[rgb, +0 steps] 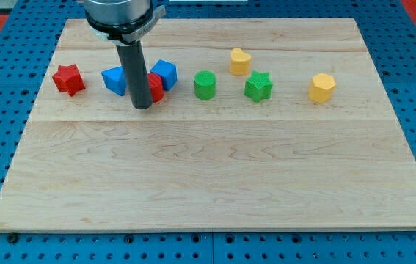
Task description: Place the blue cube closer to the green circle
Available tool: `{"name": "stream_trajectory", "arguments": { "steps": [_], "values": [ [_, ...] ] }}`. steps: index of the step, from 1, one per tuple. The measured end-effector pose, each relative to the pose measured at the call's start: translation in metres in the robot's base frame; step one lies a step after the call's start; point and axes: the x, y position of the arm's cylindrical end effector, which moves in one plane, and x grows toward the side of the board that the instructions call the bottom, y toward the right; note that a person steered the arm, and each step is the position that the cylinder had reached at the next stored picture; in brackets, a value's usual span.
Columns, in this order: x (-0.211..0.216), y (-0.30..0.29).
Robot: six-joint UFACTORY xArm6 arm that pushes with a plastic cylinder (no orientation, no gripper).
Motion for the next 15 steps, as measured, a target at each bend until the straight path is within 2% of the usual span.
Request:
{"name": "stream_trajectory", "arguments": {
  "steps": [1,2,3,4,6,8,10,11,12,13,15],
  "values": [
    [0.002,0.033],
    [-0.035,0.040],
    [-0.031,0.026],
    [-0.006,0.037],
    [-0.032,0.004],
    [-0.032,0.051],
    [-0.090,0.062],
    [-0.134,0.038],
    [-0.119,0.003],
    [-0.093,0.014],
    [-0.075,0.031]
  ]
}}
